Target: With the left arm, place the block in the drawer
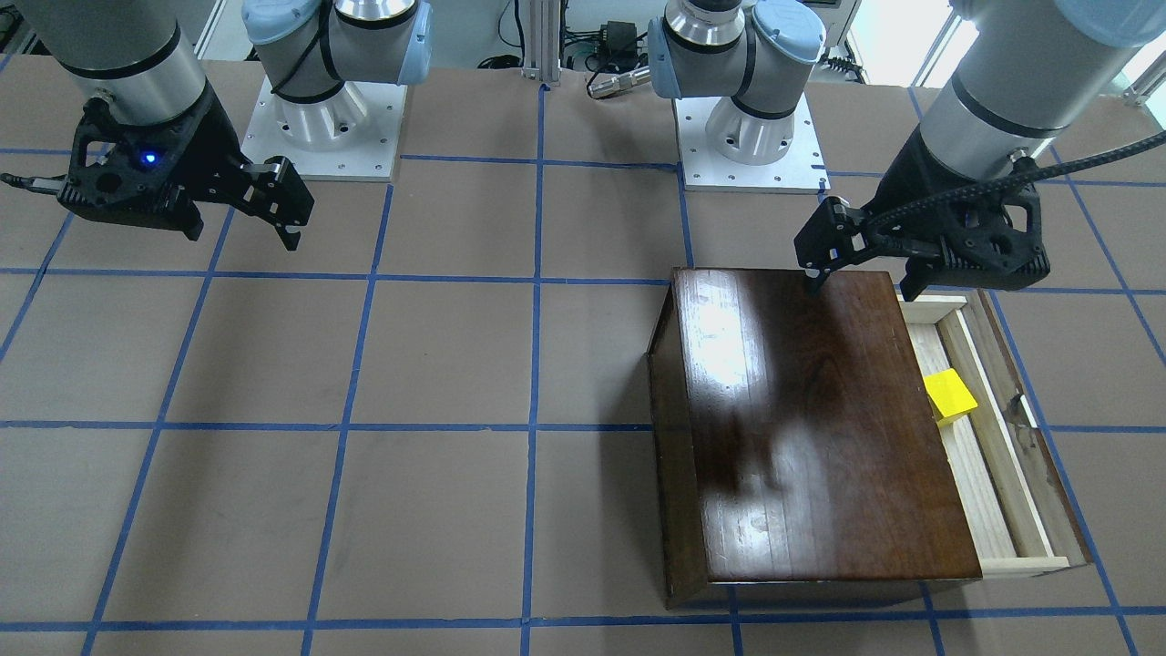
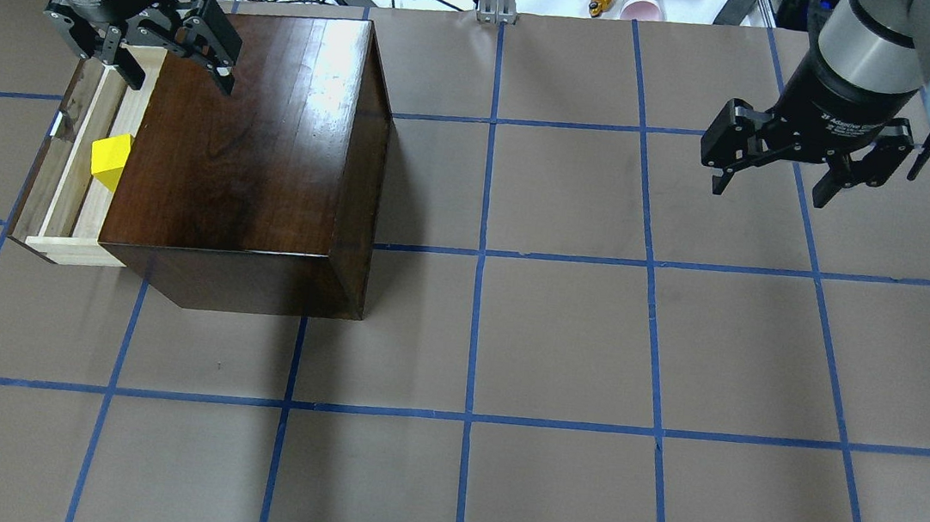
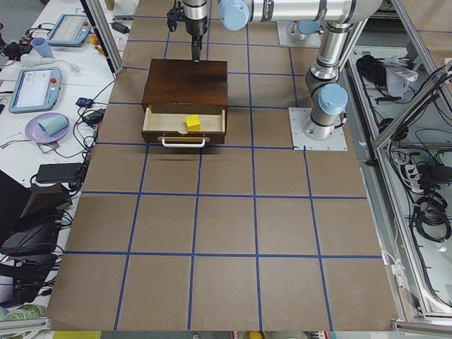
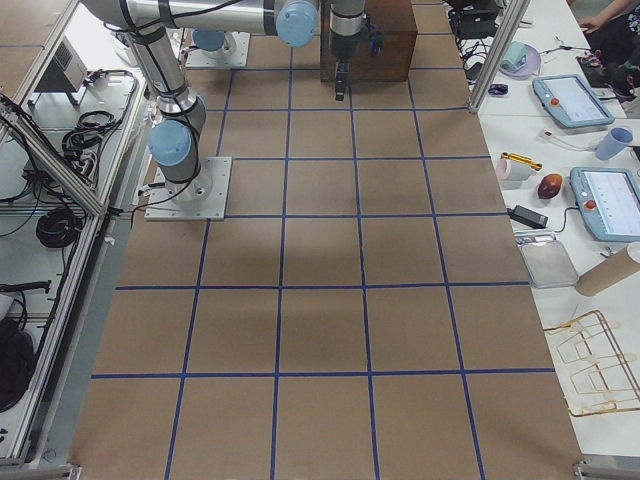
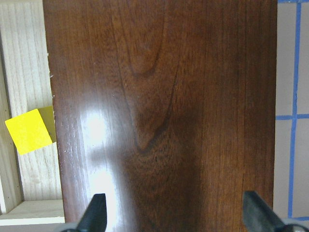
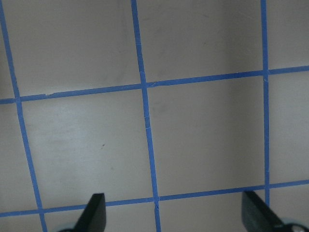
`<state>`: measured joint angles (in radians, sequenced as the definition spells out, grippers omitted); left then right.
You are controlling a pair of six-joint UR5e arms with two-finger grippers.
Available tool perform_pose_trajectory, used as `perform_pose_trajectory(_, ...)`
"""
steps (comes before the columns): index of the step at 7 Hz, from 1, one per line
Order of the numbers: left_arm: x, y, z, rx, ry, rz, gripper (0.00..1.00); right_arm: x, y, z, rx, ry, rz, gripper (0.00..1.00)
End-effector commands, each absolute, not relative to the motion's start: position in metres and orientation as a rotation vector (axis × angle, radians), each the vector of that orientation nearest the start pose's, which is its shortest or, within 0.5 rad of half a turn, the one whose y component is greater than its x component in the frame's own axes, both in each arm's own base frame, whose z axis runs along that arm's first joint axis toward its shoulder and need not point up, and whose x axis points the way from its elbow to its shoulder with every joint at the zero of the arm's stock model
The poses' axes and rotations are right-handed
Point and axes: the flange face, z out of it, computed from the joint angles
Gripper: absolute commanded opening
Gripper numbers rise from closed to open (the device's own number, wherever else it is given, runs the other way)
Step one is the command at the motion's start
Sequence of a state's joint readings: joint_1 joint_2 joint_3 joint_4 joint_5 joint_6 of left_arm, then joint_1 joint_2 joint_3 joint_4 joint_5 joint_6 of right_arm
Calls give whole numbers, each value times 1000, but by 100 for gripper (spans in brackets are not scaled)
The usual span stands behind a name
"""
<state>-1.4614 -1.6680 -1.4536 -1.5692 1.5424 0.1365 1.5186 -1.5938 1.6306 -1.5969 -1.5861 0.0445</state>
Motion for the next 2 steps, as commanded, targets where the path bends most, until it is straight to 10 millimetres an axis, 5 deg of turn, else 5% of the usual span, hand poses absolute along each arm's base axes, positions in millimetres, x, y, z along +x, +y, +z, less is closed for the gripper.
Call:
perform_pose_trajectory(1, -76, -547, 497, 42, 3164, -41, 100, 107, -487, 472, 152, 3153, 19, 100)
perform_pose_trajectory(2, -76, -547, 497, 42, 3164, -41, 100, 107, -487, 472, 152, 3153, 17, 100)
